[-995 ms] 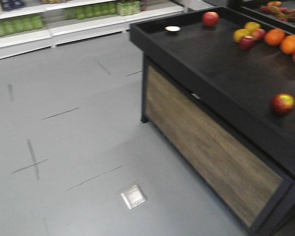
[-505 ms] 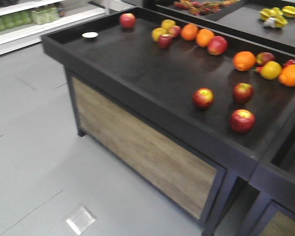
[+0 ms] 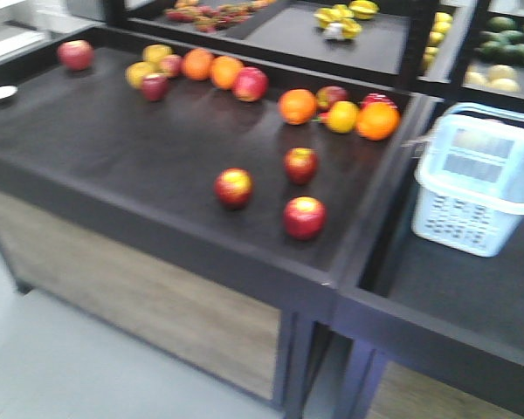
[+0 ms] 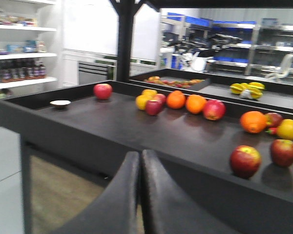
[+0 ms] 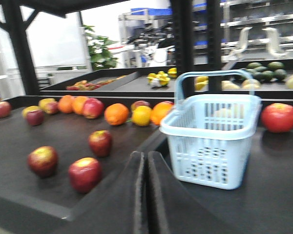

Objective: Pick three apples into basket with both arms
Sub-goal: 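Drive alongside the table and stop facing the light-blue basket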

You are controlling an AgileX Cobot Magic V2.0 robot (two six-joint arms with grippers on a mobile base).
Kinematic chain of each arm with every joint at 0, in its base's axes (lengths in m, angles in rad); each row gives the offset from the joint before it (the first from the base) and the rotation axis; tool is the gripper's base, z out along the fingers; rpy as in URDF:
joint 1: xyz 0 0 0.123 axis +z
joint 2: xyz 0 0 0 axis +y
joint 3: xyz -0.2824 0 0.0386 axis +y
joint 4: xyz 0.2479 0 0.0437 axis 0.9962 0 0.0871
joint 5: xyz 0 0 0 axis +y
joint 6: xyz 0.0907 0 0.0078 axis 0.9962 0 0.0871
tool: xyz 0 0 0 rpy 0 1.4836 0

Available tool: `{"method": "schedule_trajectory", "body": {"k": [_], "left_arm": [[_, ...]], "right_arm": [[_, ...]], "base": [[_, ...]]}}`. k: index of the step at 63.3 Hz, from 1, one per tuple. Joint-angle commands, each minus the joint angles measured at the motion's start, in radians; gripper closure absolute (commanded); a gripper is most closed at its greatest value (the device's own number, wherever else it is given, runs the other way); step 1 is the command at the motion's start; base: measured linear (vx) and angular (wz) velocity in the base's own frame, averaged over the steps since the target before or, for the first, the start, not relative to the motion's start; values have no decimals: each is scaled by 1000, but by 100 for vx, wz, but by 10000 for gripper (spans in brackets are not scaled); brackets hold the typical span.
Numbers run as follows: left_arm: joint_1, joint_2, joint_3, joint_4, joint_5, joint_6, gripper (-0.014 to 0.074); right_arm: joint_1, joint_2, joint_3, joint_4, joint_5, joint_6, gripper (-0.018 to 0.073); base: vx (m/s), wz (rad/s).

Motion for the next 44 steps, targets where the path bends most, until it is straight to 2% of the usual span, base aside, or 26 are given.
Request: {"method": "schedule_trajectory", "body": {"k": [1, 24, 44], "left_arm": [[-5, -14, 24, -7, -80, -2, 603], [-5, -14, 24, -7, -80, -2, 603], [-5, -14, 24, -7, -80, -2, 603]], "right_arm": [[-5, -11, 14, -11, -73, -5, 561], [-5, -11, 14, -11, -73, -5, 561], [-5, -11, 14, -11, -73, -5, 561]], "base": [[12, -51], [11, -47], [7, -27]]}}
